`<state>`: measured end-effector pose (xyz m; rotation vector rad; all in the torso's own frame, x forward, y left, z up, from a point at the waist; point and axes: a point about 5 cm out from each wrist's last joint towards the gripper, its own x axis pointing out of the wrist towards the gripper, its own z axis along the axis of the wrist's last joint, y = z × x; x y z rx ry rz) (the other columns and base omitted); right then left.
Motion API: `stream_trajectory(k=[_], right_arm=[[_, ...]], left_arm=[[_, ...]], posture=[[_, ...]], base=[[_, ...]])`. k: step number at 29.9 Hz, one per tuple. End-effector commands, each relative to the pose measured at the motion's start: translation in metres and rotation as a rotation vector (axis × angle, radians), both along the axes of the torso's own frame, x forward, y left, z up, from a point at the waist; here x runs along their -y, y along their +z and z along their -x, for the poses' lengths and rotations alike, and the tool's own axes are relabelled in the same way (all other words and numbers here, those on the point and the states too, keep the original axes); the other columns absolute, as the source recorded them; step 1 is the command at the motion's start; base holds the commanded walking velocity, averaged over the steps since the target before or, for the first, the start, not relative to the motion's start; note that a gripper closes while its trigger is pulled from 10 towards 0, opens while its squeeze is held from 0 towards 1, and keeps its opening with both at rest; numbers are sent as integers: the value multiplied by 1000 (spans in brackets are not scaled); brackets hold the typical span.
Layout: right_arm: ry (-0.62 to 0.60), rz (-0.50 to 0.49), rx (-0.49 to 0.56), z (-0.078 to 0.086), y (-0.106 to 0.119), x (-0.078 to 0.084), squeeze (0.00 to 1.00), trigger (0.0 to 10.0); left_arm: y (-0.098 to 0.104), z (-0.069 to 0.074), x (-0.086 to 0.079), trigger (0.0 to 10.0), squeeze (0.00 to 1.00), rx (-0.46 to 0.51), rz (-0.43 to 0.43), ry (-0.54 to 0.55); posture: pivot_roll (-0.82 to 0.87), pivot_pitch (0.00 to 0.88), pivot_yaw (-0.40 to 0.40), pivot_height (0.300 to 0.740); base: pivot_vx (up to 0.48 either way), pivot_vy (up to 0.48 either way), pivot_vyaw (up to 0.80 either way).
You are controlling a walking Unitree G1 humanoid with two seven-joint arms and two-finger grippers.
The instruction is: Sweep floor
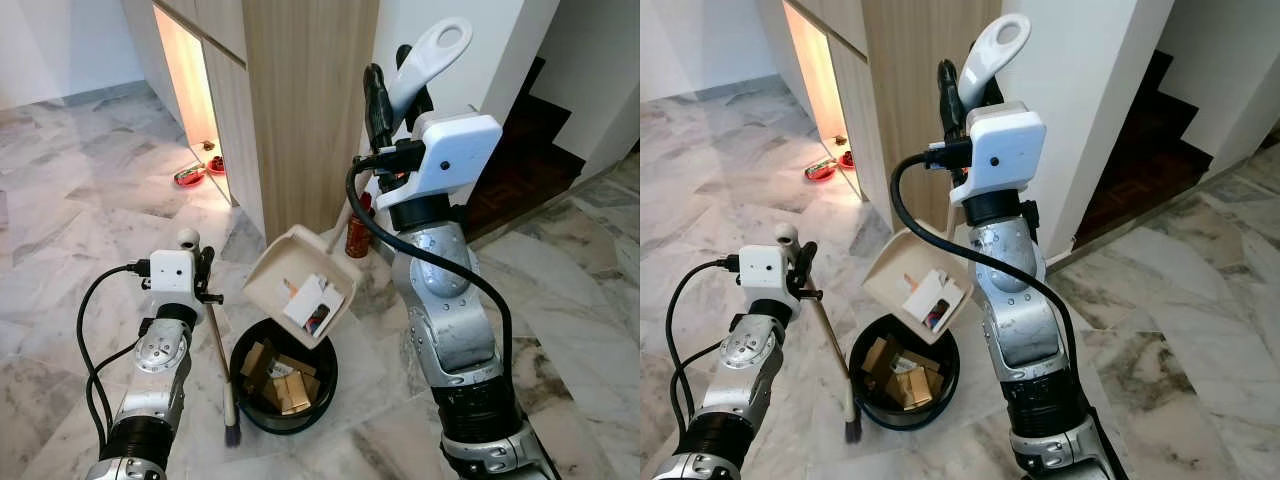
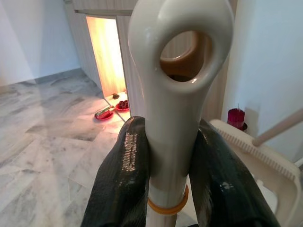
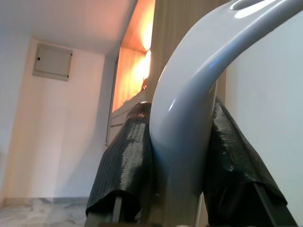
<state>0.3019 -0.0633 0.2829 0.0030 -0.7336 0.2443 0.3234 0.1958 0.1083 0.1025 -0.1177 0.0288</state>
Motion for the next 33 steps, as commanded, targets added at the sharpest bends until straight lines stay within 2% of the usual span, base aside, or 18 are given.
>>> stream_trajectory(k=[1, 10, 14, 17, 28, 33], right_arm=[[29, -22, 124, 14, 21, -3, 0, 10000], [35, -13, 136, 16, 22, -5, 0, 10000], [44, 44, 175, 20, 22, -9, 0, 10000], [49, 49, 172, 20, 21, -11, 0, 10000], [35, 59, 169, 18, 20, -9, 0, 10000], [-53, 96, 146, 10, 15, 0, 0, 10000]], left_arm=[[10, -3, 3, 10000, 0, 50, -5, -11], [10, -3, 4, 10000, 0, 51, -3, -10], [9, -4, 4, 10000, 0, 50, -1, -12], [9, -4, 5, 10000, 0, 49, -1, -13], [8, -3, 5, 10000, 0, 46, 1, -11], [7, -3, 6, 10000, 0, 42, 2, -16]], posture=[[-30, 0, -24, 740], [-29, 0, -26, 740], [-33, 0, -26, 740], [-33, 0, -26, 740], [-31, 0, -28, 740], [-36, 0, -26, 740]], base=[[0, 0, 0], [0, 0, 0], [0, 0, 0], [0, 0, 0], [0, 0, 0], [0, 0, 0]])
